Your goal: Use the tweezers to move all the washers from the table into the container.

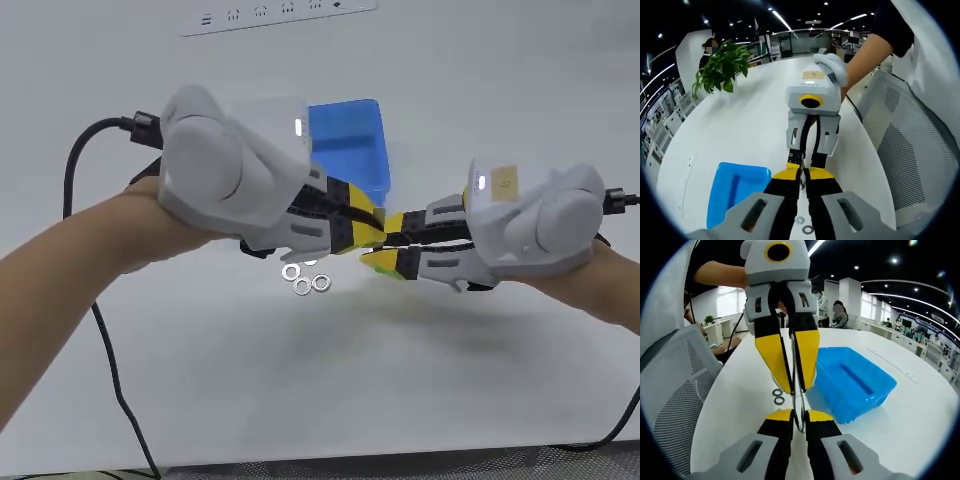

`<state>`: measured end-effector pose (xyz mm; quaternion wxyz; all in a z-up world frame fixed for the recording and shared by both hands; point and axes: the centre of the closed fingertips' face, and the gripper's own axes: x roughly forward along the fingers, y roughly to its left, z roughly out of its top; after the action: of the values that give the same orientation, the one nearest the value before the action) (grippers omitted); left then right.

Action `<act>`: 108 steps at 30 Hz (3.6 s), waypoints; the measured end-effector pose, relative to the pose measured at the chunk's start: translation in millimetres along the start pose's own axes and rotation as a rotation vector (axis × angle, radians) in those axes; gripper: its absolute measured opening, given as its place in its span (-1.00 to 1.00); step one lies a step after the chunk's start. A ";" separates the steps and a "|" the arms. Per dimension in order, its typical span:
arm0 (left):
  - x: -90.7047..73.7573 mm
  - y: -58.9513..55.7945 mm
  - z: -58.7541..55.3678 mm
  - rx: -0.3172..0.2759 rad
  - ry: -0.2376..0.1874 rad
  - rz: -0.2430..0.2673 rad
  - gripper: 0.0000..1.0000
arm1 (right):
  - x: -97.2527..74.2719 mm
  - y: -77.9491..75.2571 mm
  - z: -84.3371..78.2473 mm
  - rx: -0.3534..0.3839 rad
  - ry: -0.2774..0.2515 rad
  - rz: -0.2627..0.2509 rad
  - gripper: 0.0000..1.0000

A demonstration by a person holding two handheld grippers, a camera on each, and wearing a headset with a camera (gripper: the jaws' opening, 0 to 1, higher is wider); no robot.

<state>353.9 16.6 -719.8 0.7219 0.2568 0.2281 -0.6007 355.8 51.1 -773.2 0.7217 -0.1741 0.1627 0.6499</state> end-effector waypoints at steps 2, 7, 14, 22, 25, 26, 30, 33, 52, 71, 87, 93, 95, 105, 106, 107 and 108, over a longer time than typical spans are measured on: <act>0.5 0.5 -0.8 0.006 0.002 0.002 -0.83 | -0.3 0.2 -0.1 -0.010 -0.001 -0.004 -0.80; -0.3 0.2 -1.1 0.002 0.005 0.011 -0.82 | -0.3 0.9 0.6 -0.020 0.000 -0.012 -0.81; -2.2 -1.2 -4.3 -0.008 0.010 0.020 -0.69 | -2.5 -0.1 0.9 -0.010 -0.004 -0.020 -0.81; -6.9 2.0 0.5 -0.035 -0.025 0.041 -0.59 | -3.8 -0.5 2.9 -0.002 -0.011 -0.027 -0.81; -13.3 3.4 -0.2 -0.057 -0.051 0.054 -0.56 | -4.0 -0.6 4.4 0.000 -0.017 -0.027 -0.81; -16.2 3.8 0.4 -0.070 -0.064 0.065 -0.55 | -4.3 -0.3 5.4 0.003 -0.019 -0.029 -0.81; -41.2 -1.0 -0.7 -0.170 -0.145 0.136 -0.44 | -9.5 -1.2 19.1 0.006 -0.037 -0.043 -0.81; -53.5 -7.9 -6.8 -0.192 -0.148 0.169 -0.40 | -13.5 -4.4 27.6 -0.005 -0.041 -0.054 -0.81; -101.6 -17.5 -38.1 -0.359 -0.252 0.382 0.29 | -22.1 -37.5 95.7 -0.080 -0.092 -0.075 -0.81; -129.0 -14.8 -65.5 -0.492 -0.305 0.486 0.99 | 49.2 -83.2 96.9 -0.075 -0.091 -0.020 -0.81; -146.1 -10.0 -88.5 -0.523 -0.261 0.607 0.95 | 81.1 -80.6 56.6 -0.119 -0.020 0.046 -0.81; -145.1 -8.3 -84.2 -0.528 -0.257 0.609 0.96 | 80.0 -78.8 53.5 -0.110 -0.022 0.051 -0.80; -145.1 -8.1 -82.0 -0.536 -0.264 0.610 0.96 | 79.8 -78.3 53.7 -0.109 -0.023 0.052 -0.80; -144.5 -13.9 -81.5 -0.541 -0.252 0.615 0.94 | 79.9 -77.3 51.8 -0.094 -0.024 0.048 -0.79; -144.2 -14.6 -81.9 -0.542 -0.251 0.616 0.94 | 80.3 -77.0 51.5 -0.093 -0.023 0.046 -0.79; -144.5 -15.0 -82.4 -0.543 -0.251 0.615 0.94 | 80.3 -76.8 51.2 -0.090 -0.023 0.046 -0.79; -144.3 -15.4 -82.5 -0.546 -0.252 0.615 0.93 | 80.6 -76.1 51.0 -0.089 -0.023 0.047 -0.79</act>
<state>311.8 175.8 -692.2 0.9311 0.0368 0.2016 -0.3018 440.1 138.5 -762.2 0.6996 -0.1945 0.1295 0.6753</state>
